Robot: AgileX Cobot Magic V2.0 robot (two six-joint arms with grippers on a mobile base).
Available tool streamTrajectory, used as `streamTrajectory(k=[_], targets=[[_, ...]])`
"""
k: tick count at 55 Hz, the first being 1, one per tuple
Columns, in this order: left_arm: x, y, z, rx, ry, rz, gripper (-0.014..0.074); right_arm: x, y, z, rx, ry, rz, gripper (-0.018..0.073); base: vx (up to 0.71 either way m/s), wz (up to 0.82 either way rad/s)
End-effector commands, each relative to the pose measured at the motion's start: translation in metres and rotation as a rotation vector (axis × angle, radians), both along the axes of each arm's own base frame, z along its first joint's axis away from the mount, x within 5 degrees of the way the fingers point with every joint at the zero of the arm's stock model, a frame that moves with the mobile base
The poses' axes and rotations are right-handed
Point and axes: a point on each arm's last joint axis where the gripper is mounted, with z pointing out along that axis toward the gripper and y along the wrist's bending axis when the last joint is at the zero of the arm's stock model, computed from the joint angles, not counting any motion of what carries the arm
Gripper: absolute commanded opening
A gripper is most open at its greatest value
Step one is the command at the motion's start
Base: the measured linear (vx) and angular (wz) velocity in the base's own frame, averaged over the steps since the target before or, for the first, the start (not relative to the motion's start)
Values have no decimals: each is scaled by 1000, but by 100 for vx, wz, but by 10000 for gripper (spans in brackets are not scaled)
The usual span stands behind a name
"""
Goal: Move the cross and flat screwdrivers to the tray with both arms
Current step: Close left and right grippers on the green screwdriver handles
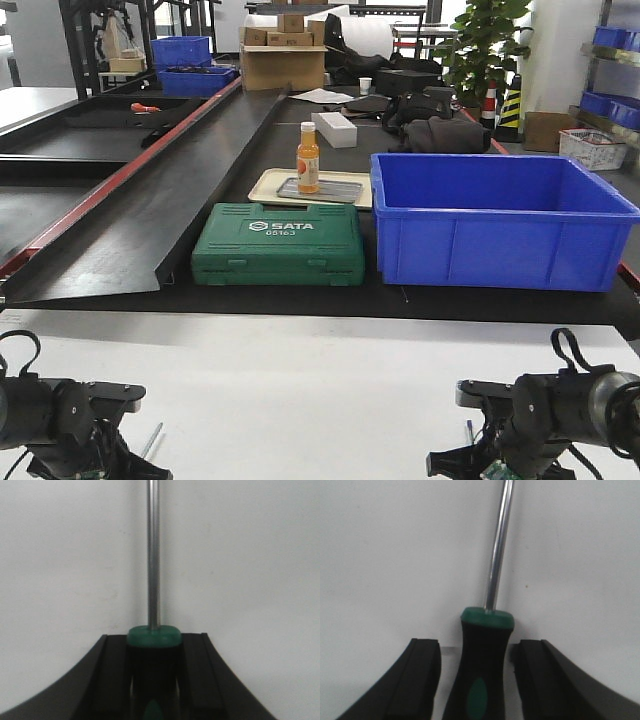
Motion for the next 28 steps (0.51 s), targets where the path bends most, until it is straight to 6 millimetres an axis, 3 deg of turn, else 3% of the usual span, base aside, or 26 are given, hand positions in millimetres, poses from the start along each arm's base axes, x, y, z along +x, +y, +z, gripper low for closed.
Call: streamTrajectory(k=[1,10,28], targets=[[3,-4,16,-36,-38,27,-6,14,0,23,21,-118,-28,423,0,0],[3,-4,16,-36,-38,27,-6,12,1,19,19,-65,-38,344,0,0],[3,-4,16,-37,-39,27,-6,5,0,17,1,15,-10,36,0,0]])
